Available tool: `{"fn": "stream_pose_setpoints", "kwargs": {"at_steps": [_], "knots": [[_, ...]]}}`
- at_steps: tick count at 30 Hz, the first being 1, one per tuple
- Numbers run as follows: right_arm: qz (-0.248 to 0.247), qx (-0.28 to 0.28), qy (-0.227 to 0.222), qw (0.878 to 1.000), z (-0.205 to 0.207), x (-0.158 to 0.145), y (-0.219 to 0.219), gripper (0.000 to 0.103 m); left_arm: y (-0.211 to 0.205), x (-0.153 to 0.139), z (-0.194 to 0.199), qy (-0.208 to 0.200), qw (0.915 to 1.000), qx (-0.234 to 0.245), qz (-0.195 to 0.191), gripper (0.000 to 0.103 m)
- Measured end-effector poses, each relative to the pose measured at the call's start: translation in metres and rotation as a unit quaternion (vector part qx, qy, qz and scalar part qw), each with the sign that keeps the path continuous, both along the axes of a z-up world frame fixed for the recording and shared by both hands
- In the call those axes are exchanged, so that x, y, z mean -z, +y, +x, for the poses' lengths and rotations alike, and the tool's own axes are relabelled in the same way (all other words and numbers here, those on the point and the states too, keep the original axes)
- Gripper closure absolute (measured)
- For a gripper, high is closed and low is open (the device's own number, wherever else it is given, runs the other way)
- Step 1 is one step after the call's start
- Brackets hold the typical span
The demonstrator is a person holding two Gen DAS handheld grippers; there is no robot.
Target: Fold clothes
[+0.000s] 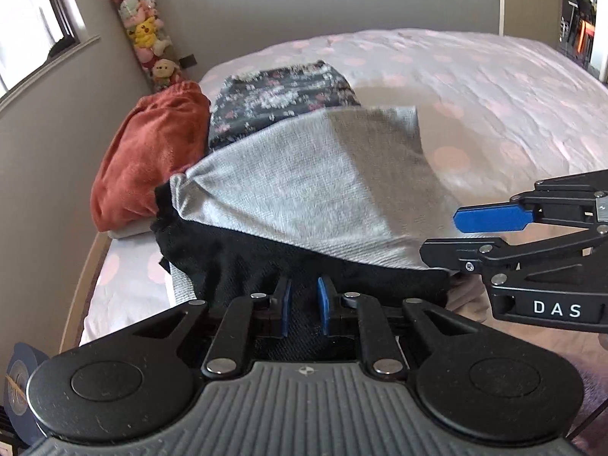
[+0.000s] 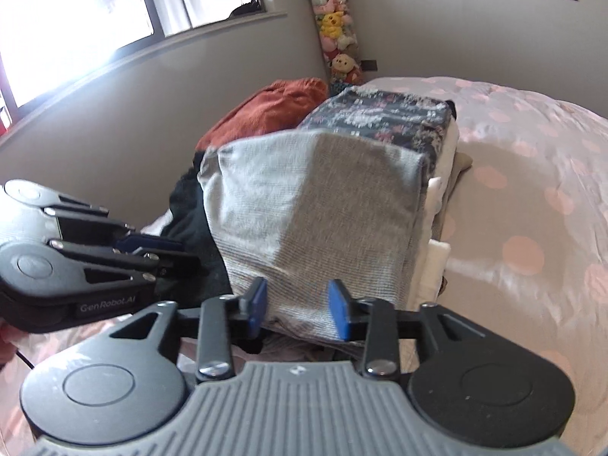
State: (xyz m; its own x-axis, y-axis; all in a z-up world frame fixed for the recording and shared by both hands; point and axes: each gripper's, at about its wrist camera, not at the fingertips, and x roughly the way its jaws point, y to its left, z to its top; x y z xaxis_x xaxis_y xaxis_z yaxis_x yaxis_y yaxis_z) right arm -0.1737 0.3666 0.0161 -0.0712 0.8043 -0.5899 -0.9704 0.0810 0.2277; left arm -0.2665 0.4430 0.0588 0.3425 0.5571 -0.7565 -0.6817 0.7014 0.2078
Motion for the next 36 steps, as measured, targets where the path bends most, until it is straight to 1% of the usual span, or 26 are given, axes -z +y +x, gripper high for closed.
{"fn": "stream_pose_setpoints", "kwargs": {"at_steps": [1,2,4,5,6,7,8,10,13,16,20,22,25,28,33,36], "knots": [[0.005,0.003,-0.003,1.000,-0.001,-0.006,-0.004,0.052,-0.005,-0.006,-0.001,-0.006,1.0000,-0.003,0.005,0.089],[0.010,0.006,-0.009,1.000,-0.002,-0.013,-0.009,0.049,-0.009,-0.012,-0.002,-0.013,0.9998,-0.006,0.010,0.088],[0.020,0.012,-0.024,0.999,-0.004,-0.027,-0.020,0.037,-0.020,-0.023,-0.003,-0.023,0.9995,-0.008,0.021,0.088],[0.025,0.016,-0.030,0.999,-0.005,-0.033,-0.025,0.034,-0.026,-0.028,-0.004,-0.028,0.9992,-0.008,0.026,0.086],[0.029,0.021,-0.035,0.999,-0.006,-0.040,-0.030,0.028,-0.033,-0.035,-0.004,-0.032,0.9990,-0.009,0.030,0.084],[0.033,0.025,-0.038,0.998,-0.007,-0.047,-0.035,0.023,-0.037,-0.040,-0.005,-0.037,0.9987,-0.010,0.033,0.078],[0.038,0.029,-0.040,0.998,-0.008,-0.053,-0.041,0.022,-0.042,-0.045,-0.005,-0.041,0.9985,-0.012,0.035,0.073],[0.047,0.040,-0.039,0.997,-0.008,-0.067,-0.052,0.018,-0.052,-0.054,-0.007,-0.046,0.9975,-0.021,0.049,0.072],[0.057,0.053,-0.040,0.996,-0.010,-0.083,-0.068,0.013,-0.067,-0.068,-0.011,-0.059,0.9949,-0.037,0.073,0.059],[0.072,0.059,-0.038,0.995,-0.012,-0.097,-0.085,0.011,-0.081,-0.080,-0.017,-0.077,0.9921,-0.048,0.087,0.054],[0.083,0.057,-0.044,0.994,-0.019,-0.113,-0.105,0.009,-0.098,-0.092,-0.021,-0.083,0.9866,-0.075,0.119,0.044],[0.084,0.055,-0.050,0.994,-0.023,-0.118,-0.112,0.008,-0.106,-0.096,-0.025,-0.087,0.9846,-0.082,0.128,0.041],[0.083,0.050,-0.046,0.994,-0.027,-0.119,-0.121,0.007,-0.114,-0.098,-0.036,-0.102,0.9826,-0.099,0.120,0.038],[0.075,0.040,-0.037,0.996,-0.033,-0.115,-0.129,0.007,-0.123,-0.095,-0.047,-0.106,0.9805,-0.115,0.118,0.029],[0.063,0.029,-0.030,0.997,-0.043,-0.105,-0.139,0.007,-0.134,-0.089,-0.064,-0.116,0.9735,-0.150,0.127,0.028],[0.058,0.028,-0.030,0.997,-0.048,-0.102,-0.147,0.006,-0.138,-0.086,-0.069,-0.120,0.9734,-0.154,0.120,0.028]]}}
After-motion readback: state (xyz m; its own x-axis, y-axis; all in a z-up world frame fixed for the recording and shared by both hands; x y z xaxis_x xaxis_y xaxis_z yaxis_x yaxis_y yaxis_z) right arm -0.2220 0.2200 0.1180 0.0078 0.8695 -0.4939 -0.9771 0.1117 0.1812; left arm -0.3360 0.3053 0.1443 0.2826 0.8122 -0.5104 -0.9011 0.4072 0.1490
